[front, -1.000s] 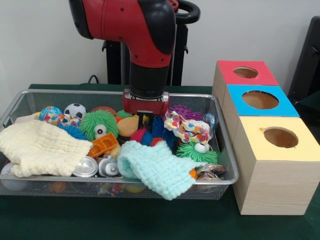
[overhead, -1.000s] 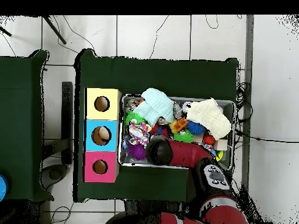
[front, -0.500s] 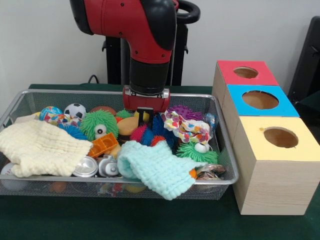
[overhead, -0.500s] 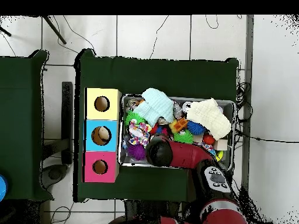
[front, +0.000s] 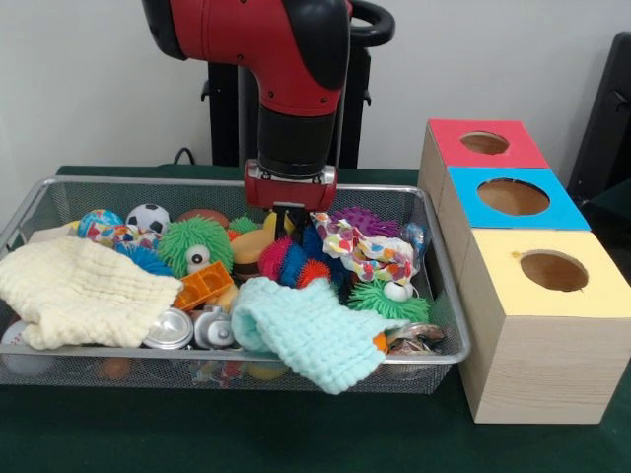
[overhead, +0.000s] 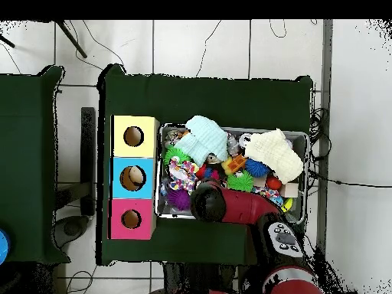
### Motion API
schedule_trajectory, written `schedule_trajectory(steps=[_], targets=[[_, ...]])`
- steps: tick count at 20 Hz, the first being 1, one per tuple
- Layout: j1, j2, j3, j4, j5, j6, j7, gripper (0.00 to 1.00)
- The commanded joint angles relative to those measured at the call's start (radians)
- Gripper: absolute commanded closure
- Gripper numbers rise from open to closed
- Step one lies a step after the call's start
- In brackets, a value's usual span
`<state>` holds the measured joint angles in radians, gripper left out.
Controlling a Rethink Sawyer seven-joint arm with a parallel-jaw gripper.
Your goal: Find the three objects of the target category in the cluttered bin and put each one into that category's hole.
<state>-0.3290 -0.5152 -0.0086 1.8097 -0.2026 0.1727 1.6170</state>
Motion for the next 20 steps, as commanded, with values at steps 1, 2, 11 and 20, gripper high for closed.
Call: schedule_trajectory(steps=[1, 2, 11, 20], targets=[[-0.041, -0.007, 0.035, 0.08, 0.031, 0.004, 0.181, 1.0], [-0.041, -0.007, 0.035, 0.081, 0.033, 0.005, 0.18, 1.0], [-0.032, -0.006, 0.024, 0.098, 0.052, -0.01, 0.193, 1.0], [-0.03, -0.018, 0.014, 0.122, 0.054, -0.025, 0.199, 1.0]])
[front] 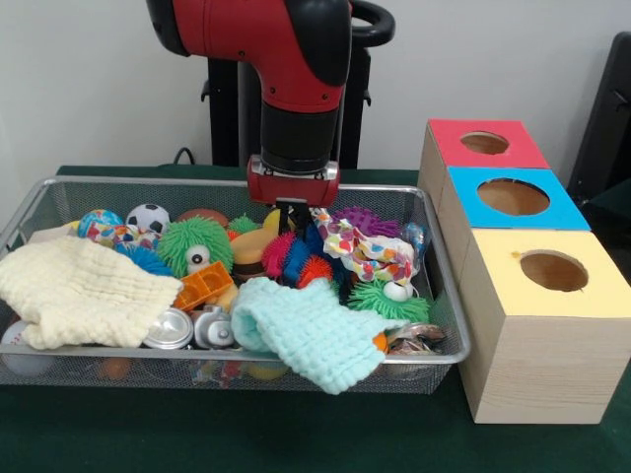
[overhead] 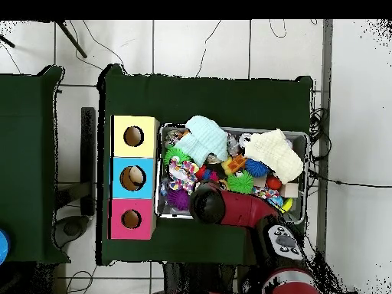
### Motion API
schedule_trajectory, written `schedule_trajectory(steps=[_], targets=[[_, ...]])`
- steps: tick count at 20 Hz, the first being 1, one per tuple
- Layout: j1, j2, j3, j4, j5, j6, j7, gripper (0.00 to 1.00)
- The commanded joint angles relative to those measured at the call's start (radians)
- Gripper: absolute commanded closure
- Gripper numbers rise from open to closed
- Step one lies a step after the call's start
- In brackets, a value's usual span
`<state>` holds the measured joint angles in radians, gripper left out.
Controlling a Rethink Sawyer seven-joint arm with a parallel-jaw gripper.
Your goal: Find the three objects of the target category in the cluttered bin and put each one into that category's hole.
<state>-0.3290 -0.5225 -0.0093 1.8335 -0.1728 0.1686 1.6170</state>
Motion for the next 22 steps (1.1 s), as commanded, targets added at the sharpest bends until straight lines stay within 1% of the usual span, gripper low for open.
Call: schedule_trajectory(steps=[1, 9, 16, 22], targets=[[-0.031, -0.014, 0.014, 0.101, 0.023, -0.017, 0.197, 1.0], [-0.027, -0.034, 0.006, 0.104, 0.033, 0.0, 0.2, 1.0], [-0.013, -0.061, -0.009, 0.101, 0.046, 0.04, 0.199, 1.0], [-0.014, -0.088, -0.008, 0.125, 0.062, 0.05, 0.204, 1.0]])
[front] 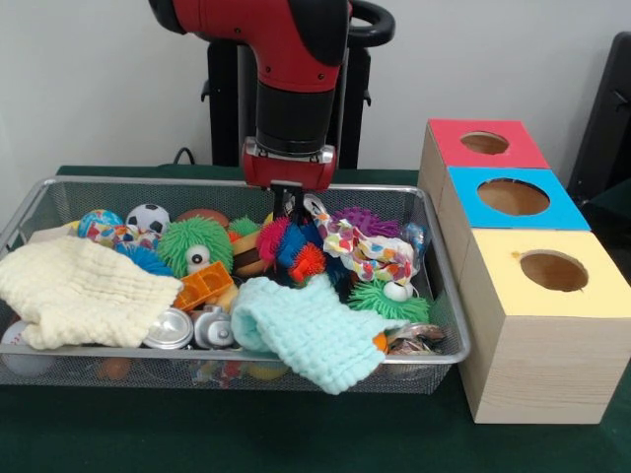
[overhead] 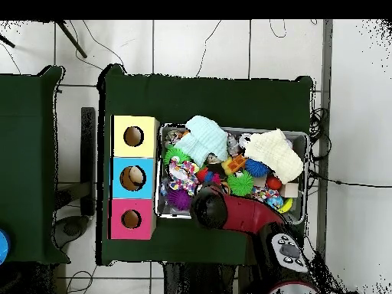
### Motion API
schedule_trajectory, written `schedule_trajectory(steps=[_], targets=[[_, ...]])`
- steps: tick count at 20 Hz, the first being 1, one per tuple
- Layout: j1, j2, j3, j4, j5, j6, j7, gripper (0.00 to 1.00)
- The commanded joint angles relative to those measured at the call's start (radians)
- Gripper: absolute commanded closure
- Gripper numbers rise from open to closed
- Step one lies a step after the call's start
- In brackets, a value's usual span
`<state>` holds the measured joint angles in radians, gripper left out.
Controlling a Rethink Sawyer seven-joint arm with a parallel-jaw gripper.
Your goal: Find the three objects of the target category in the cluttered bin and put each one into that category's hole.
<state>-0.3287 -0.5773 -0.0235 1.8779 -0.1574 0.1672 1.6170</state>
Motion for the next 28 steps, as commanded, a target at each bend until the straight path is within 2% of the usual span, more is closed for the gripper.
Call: schedule_trajectory(steps=[1, 19, 28], targets=[[-0.014, -0.037, 0.006, 0.087, 0.049, 0.051, 0.204, 1.0], [0.007, -0.066, -0.01, 0.1, 0.1, 0.089, 0.194, 1.0], [0.076, -0.081, -0.062, 0.058, 0.154, 0.166, 0.207, 1.0]])
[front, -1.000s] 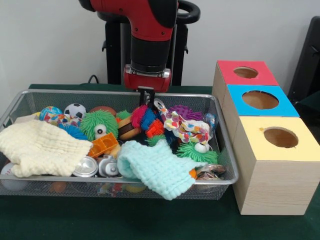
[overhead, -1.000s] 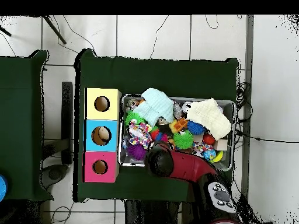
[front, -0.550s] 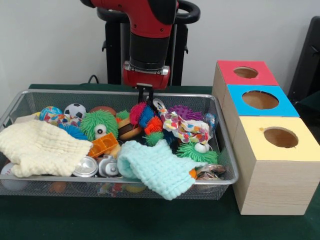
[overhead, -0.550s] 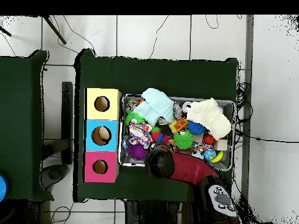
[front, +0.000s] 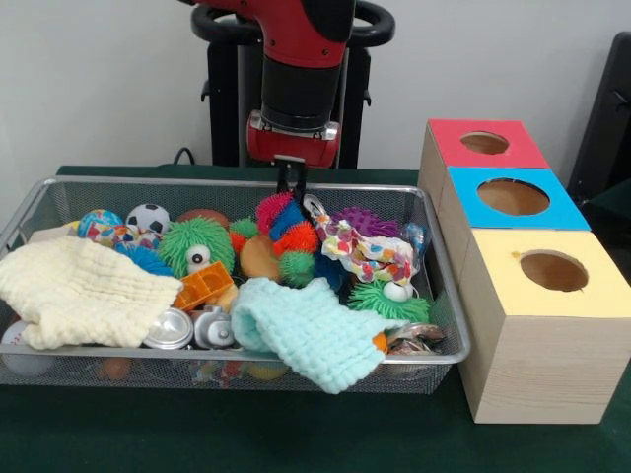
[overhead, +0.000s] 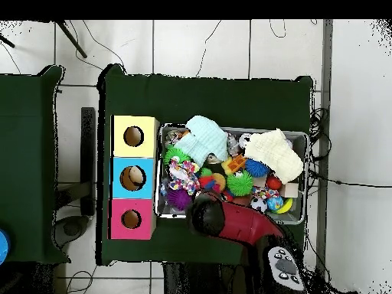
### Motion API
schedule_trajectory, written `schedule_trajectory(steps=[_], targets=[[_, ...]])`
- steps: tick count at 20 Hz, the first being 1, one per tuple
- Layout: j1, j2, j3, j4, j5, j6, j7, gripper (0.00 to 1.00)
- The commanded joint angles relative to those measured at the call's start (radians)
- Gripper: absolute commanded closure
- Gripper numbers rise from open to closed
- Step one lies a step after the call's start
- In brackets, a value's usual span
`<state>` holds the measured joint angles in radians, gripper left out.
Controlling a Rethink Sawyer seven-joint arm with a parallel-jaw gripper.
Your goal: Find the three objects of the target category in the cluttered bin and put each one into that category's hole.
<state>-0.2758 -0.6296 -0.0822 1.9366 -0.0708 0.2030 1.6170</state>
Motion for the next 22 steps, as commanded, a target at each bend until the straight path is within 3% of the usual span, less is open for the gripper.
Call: schedule_trajectory(steps=[1, 6, 22], targets=[[0.022, -0.028, -0.003, -0.004, 0.07, 0.133, 0.204, 1.0], [0.023, -0.036, -0.005, -0.021, 0.084, 0.16, 0.189, 1.0], [0.038, -0.078, -0.005, 0.037, 0.093, 0.152, 0.181, 1.0]])
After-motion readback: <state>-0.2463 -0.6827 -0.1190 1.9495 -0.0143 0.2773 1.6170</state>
